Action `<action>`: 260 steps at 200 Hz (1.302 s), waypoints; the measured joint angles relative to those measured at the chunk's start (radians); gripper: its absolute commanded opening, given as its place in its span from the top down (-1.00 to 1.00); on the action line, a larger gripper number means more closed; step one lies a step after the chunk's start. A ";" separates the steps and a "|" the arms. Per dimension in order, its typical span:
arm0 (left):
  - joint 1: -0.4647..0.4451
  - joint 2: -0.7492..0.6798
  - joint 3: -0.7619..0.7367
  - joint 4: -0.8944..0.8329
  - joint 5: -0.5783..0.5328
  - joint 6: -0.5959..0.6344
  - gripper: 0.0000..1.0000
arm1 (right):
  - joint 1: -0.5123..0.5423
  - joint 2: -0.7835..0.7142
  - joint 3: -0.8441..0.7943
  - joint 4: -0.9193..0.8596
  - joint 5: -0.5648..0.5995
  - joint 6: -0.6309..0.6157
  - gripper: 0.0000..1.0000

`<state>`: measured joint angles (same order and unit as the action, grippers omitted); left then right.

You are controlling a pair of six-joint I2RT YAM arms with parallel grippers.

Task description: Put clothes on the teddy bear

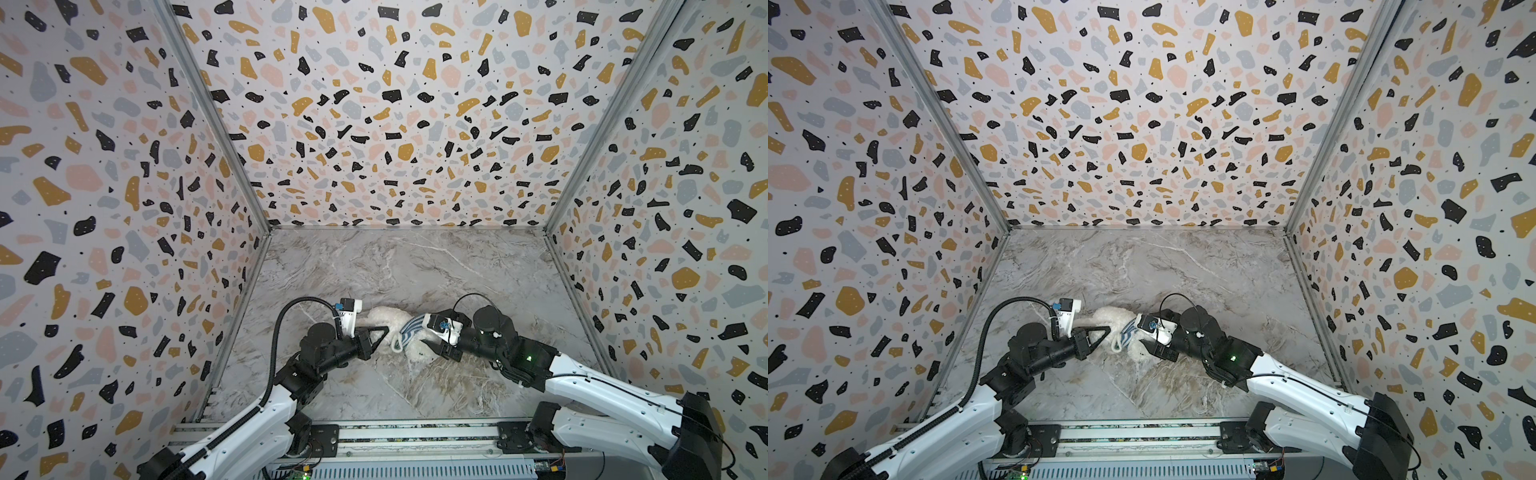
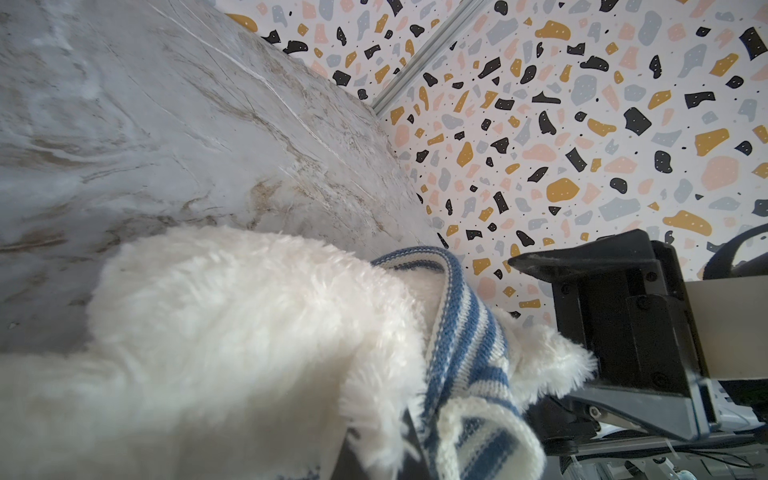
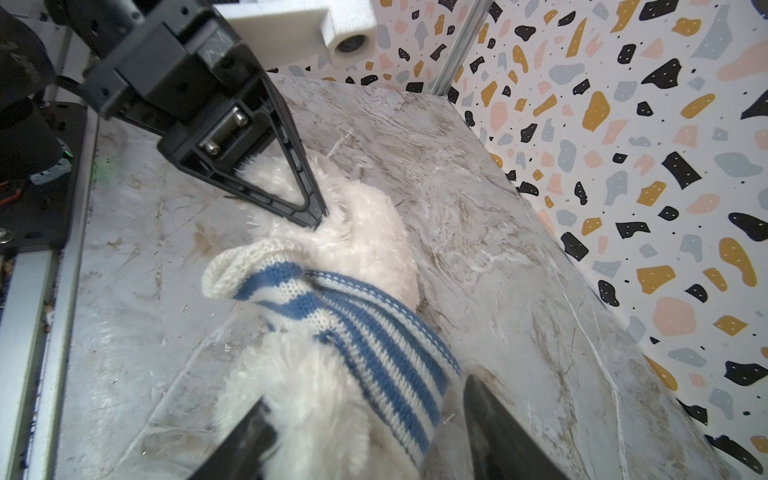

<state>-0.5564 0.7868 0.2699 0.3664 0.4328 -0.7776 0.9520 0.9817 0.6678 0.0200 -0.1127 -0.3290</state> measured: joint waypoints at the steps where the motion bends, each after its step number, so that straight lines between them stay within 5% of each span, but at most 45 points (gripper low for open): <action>1: 0.000 0.000 0.000 0.000 0.000 0.000 1.00 | 0.002 -0.002 0.000 0.000 -0.001 0.002 -0.32; 109: 0.000 -0.015 0.000 -0.007 -0.003 -0.002 1.00 | 0.201 -0.014 -0.062 -0.009 0.172 0.085 -0.04; 196: 0.000 -0.037 0.000 -0.028 -0.013 -0.011 1.00 | 0.207 -0.013 -0.085 0.002 0.381 0.068 0.94; 219: 0.000 -0.039 0.000 -0.050 -0.019 -0.004 1.00 | 0.198 -0.001 -0.085 0.021 0.401 0.040 1.00; 238: 0.000 -0.055 0.006 -0.127 -0.035 0.039 0.29 | 0.179 0.007 -0.086 0.040 0.394 0.000 1.00; 260: -0.001 -0.096 0.057 -0.293 -0.085 0.101 0.06 | 0.168 0.002 -0.107 0.095 0.382 -0.076 1.00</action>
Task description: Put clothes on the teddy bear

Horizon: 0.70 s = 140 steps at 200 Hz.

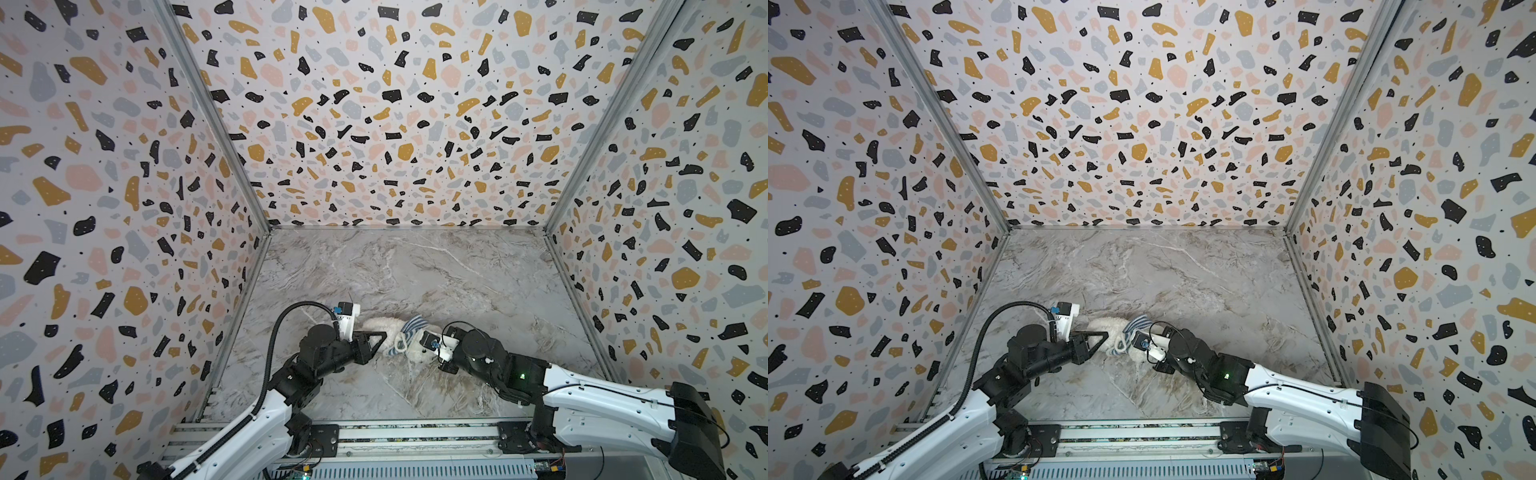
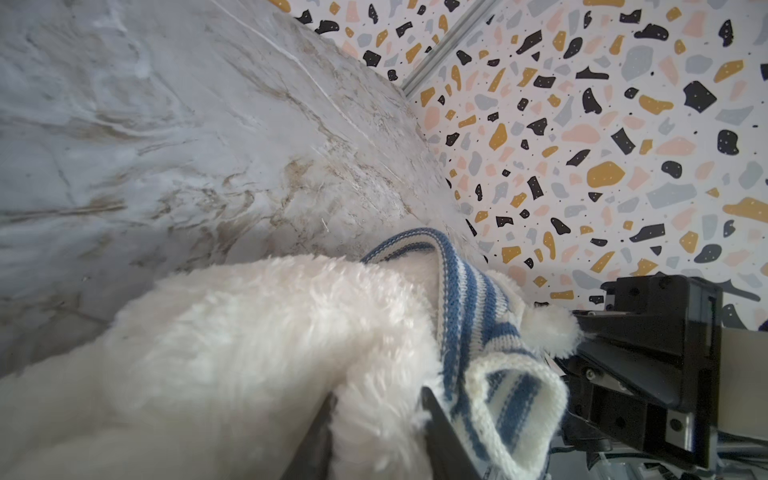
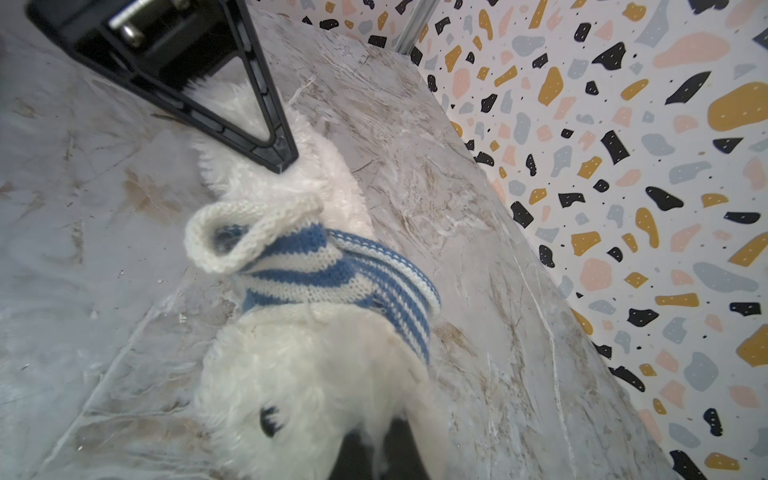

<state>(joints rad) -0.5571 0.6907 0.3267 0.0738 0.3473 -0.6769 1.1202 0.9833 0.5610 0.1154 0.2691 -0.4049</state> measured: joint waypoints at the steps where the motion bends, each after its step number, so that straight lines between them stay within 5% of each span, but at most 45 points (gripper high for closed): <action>1: 0.000 -0.002 0.004 -0.009 -0.002 0.003 0.06 | 0.000 -0.001 -0.003 0.004 -0.002 -0.009 1.00; 59: 0.000 -0.040 0.249 -0.233 -0.067 0.118 0.30 | -0.036 -0.055 -0.074 0.157 -0.068 -0.233 1.00; 140: -0.036 0.188 0.308 -0.171 0.042 0.116 0.07 | 0.037 -0.052 -0.104 0.243 -0.063 -0.386 1.00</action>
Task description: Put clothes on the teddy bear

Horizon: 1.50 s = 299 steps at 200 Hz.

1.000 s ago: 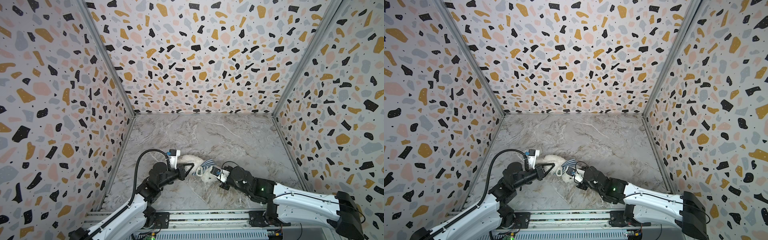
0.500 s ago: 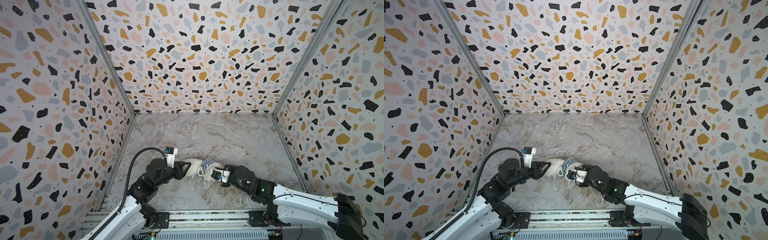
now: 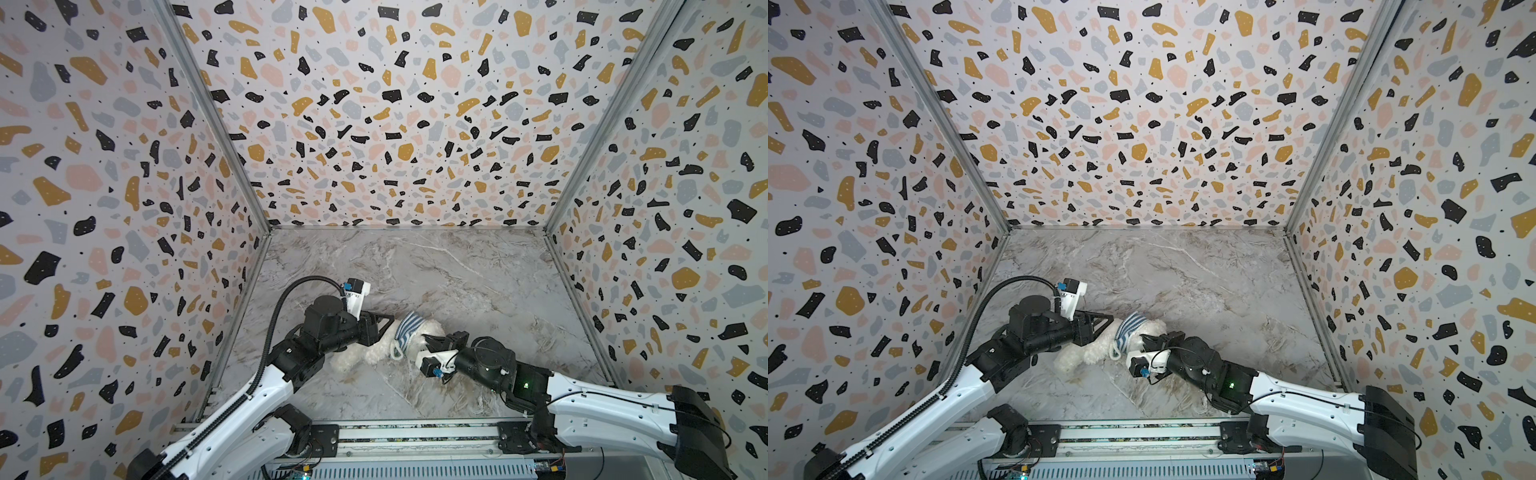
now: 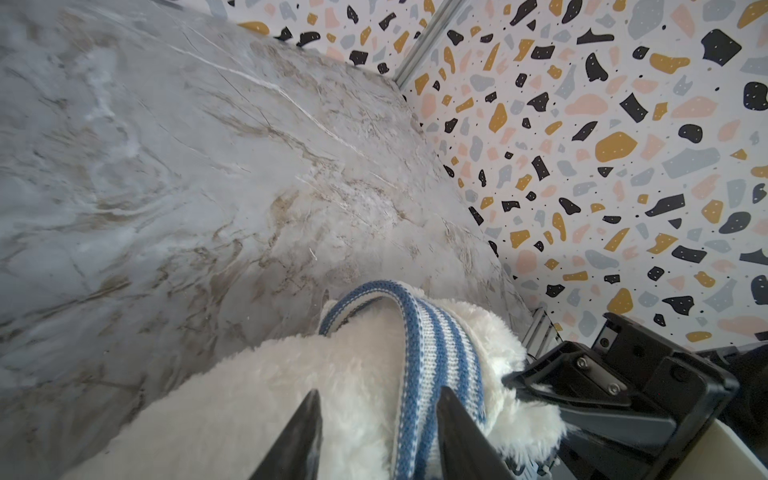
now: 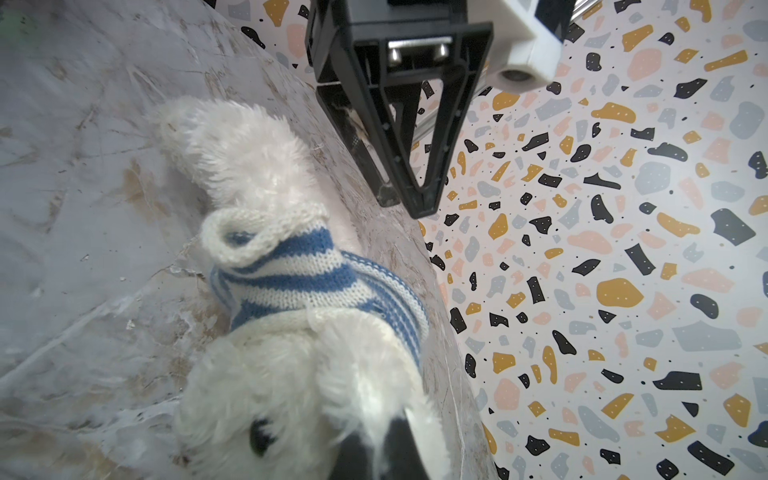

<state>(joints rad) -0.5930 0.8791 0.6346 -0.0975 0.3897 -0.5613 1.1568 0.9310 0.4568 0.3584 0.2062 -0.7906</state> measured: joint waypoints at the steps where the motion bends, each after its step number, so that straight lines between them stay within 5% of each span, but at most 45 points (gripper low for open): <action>1: -0.001 0.003 0.000 0.002 0.001 0.000 0.07 | 0.000 0.000 0.000 0.000 0.000 -0.002 1.00; 94: -0.085 0.131 -0.012 0.086 -0.006 -0.008 0.35 | 0.003 0.029 -0.006 0.019 -0.004 -0.035 1.00; 168: -0.089 0.130 -0.038 0.128 -0.006 -0.027 1.00 | 0.014 0.027 -0.009 0.019 0.005 -0.049 1.00; 299: -0.042 -0.080 -0.096 0.068 -0.062 -0.061 1.00 | 0.012 -0.039 -0.026 0.024 0.167 0.115 1.00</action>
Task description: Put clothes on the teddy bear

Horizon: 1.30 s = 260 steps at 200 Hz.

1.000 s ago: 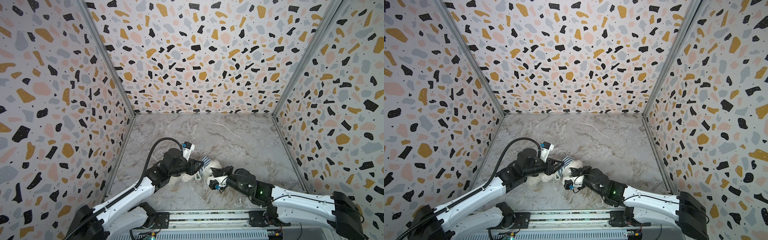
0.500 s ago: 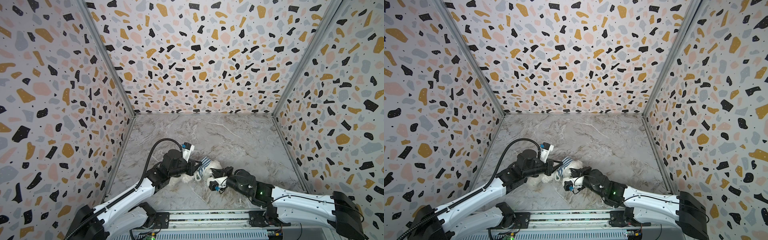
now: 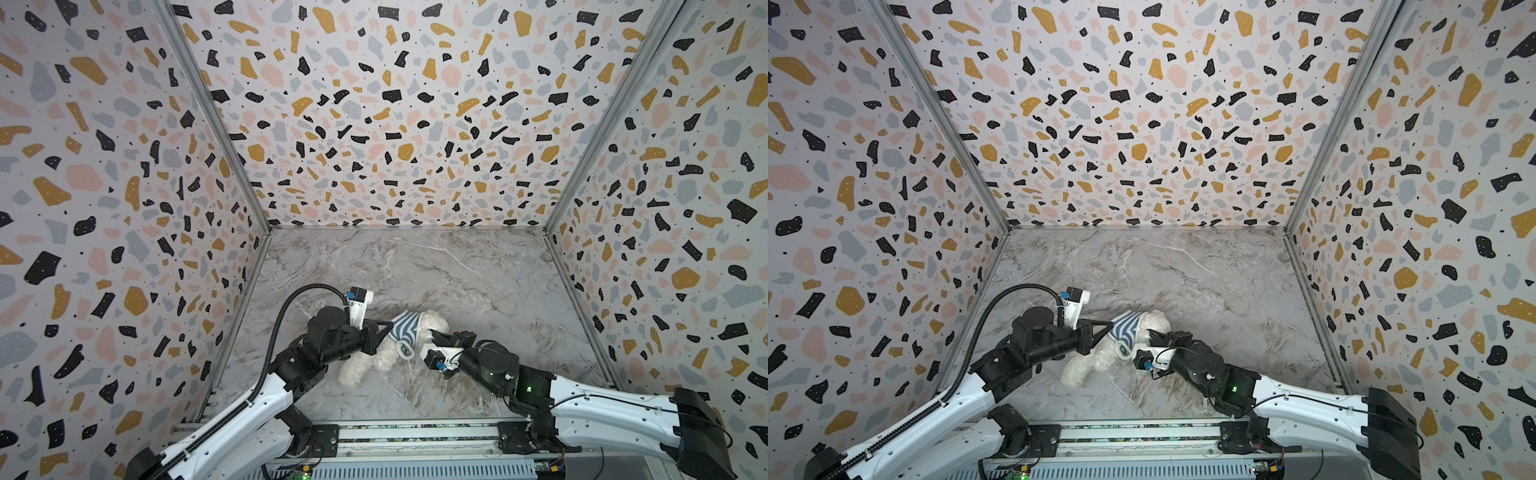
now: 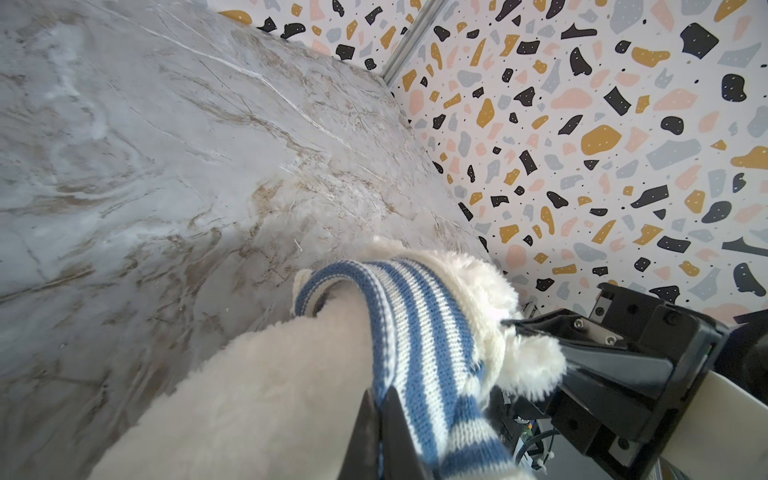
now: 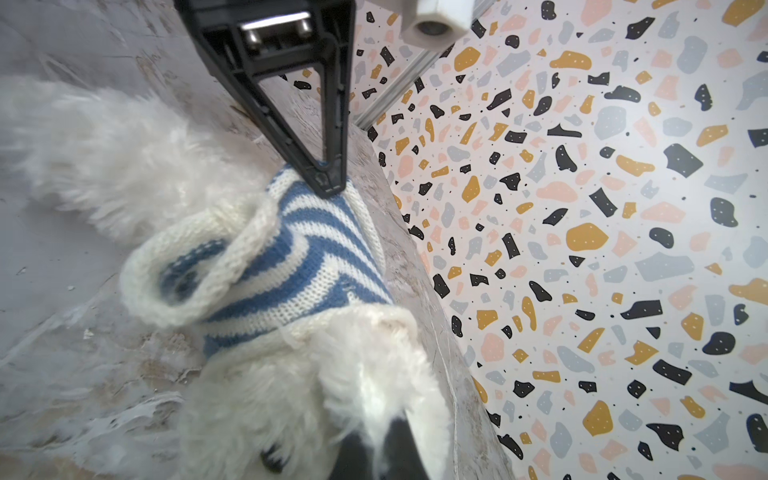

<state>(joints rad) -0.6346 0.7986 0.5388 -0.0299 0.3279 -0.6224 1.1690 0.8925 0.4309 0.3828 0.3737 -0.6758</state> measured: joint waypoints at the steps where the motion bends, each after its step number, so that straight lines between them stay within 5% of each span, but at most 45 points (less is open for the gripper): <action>1: 0.000 0.000 0.000 0.000 0.000 0.000 1.00 | 0.000 0.000 0.000 0.000 0.000 0.000 1.00; 116: 0.018 -0.120 -0.029 -0.062 0.010 -0.050 1.00 | -0.145 0.002 0.026 -0.083 0.075 0.242 1.00; 260: -0.102 0.092 -0.047 0.334 0.033 -0.239 1.00 | -0.109 0.161 0.210 -0.266 0.225 0.523 1.00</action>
<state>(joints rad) -0.7364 0.8909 0.4915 0.3038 0.3607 -0.8616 1.0599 1.0538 0.6411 0.1173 0.5987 -0.1528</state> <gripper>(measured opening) 0.048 0.053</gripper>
